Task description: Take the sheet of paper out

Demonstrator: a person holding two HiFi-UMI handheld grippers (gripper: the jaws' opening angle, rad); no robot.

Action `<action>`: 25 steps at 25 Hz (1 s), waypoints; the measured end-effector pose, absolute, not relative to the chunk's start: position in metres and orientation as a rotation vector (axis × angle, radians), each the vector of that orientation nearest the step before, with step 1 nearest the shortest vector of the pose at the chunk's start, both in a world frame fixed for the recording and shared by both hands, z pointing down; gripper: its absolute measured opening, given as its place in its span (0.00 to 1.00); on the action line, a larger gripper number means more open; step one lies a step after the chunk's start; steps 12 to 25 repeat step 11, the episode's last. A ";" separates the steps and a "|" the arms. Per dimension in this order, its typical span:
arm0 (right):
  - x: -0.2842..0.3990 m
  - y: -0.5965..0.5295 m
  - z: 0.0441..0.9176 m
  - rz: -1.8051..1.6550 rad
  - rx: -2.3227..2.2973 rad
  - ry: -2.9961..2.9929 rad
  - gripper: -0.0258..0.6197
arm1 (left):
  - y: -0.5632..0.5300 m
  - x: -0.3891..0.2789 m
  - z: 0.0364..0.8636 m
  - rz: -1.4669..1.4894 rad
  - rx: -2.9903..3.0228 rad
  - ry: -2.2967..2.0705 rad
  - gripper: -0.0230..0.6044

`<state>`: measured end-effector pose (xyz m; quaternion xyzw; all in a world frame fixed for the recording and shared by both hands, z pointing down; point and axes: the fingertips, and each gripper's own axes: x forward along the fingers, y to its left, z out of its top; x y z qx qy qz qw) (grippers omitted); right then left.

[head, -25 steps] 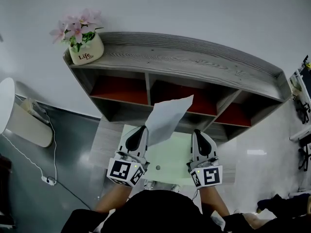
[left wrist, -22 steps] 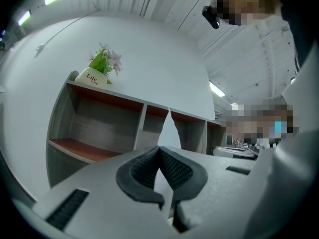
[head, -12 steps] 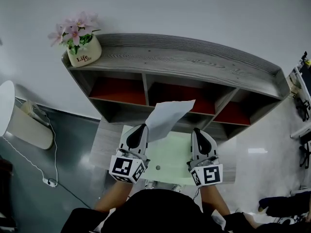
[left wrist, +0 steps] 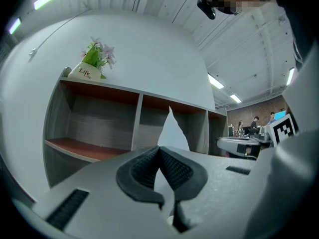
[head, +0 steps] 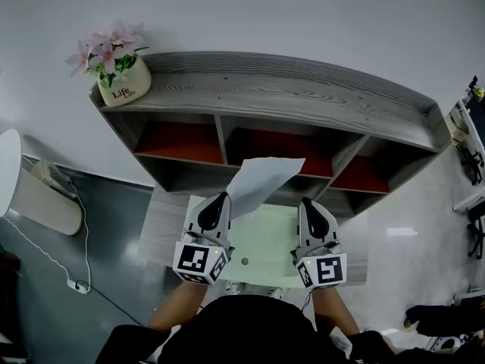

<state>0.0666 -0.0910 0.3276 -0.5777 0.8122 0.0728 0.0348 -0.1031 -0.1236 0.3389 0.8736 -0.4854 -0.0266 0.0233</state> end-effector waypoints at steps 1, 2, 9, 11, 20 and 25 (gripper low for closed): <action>0.067 -0.091 0.328 0.227 -1.776 2.497 0.07 | -0.124 -0.103 0.339 -0.081 2.704 -1.504 0.05; 0.068 -0.091 0.328 0.229 -1.777 2.497 0.07 | -0.124 -0.102 0.340 -0.078 2.704 -1.505 0.05; 0.068 -0.093 0.331 0.228 -1.774 2.509 0.07 | -0.125 -0.101 0.342 -0.070 2.696 -1.503 0.05; 0.068 -0.093 0.332 0.220 -1.770 2.512 0.07 | -0.125 -0.101 0.343 -0.067 2.694 -1.501 0.05; 0.068 -0.093 0.332 0.220 -1.770 2.512 0.07 | -0.125 -0.101 0.343 -0.067 2.694 -1.501 0.05; 0.068 -0.093 0.332 0.220 -1.770 2.512 0.07 | -0.125 -0.101 0.343 -0.067 2.694 -1.501 0.05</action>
